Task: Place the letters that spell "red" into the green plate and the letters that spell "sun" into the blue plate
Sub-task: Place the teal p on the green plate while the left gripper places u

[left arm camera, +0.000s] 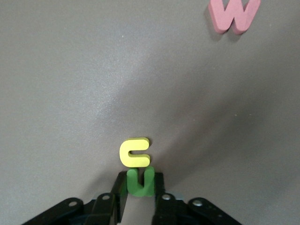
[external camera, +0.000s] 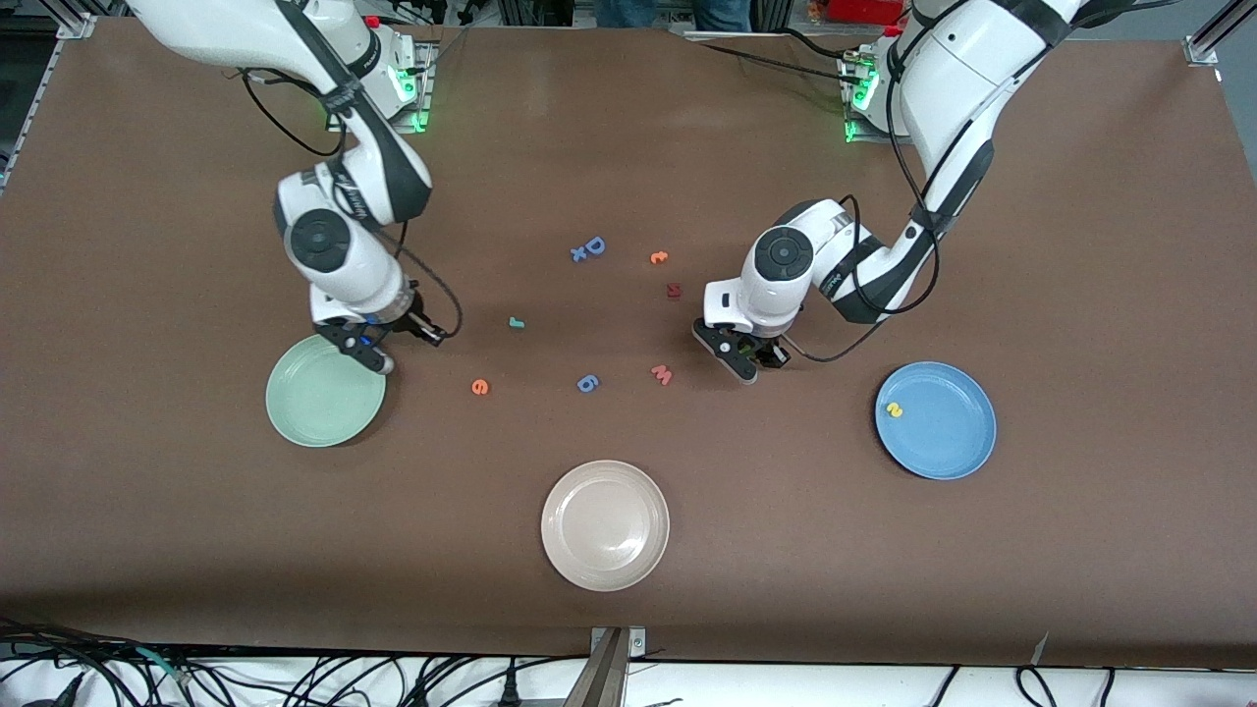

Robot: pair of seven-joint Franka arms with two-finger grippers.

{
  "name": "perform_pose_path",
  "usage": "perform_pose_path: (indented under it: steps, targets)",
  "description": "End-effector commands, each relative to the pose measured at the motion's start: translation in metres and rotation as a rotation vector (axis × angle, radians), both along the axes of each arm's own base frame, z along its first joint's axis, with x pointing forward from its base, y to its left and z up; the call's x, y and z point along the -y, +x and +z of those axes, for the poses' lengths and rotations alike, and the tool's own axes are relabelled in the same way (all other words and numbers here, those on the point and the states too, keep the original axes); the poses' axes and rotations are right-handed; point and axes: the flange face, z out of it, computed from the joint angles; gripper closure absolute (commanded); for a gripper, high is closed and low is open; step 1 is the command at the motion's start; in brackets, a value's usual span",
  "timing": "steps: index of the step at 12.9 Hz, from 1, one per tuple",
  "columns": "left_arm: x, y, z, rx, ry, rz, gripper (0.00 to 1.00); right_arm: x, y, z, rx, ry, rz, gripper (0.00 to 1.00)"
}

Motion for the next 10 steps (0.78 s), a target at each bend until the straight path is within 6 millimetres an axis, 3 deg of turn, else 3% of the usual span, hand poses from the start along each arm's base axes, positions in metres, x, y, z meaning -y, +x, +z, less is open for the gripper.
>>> perform_pose_path:
  steps: [1,4,5,7,9,10]
  targets:
    - [-0.010,0.004,0.012,0.017,0.044,-0.024,0.99,0.044,0.014,0.021,-0.032,0.030,0.076,1.00]
    - [-0.022,0.012,0.058,0.003,0.146,-0.019,0.98,0.110,0.029,0.019,-0.026,0.050,0.166,1.00]
    - [-0.029,0.017,0.069,-0.004,0.169,-0.018,0.98,0.124,0.034,0.018,-0.021,0.058,0.194,1.00]
    - [-0.073,0.048,0.083,-0.018,0.179,-0.036,0.98,0.133,0.049,0.017,-0.003,0.062,0.225,1.00]
    - [-0.139,0.085,0.088,-0.031,0.161,-0.093,0.98,0.142,0.062,0.014,0.008,0.071,0.230,1.00]
    - [-0.164,0.100,0.090,-0.034,0.151,-0.127,0.98,0.142,0.064,0.016,0.013,0.071,0.232,0.79]
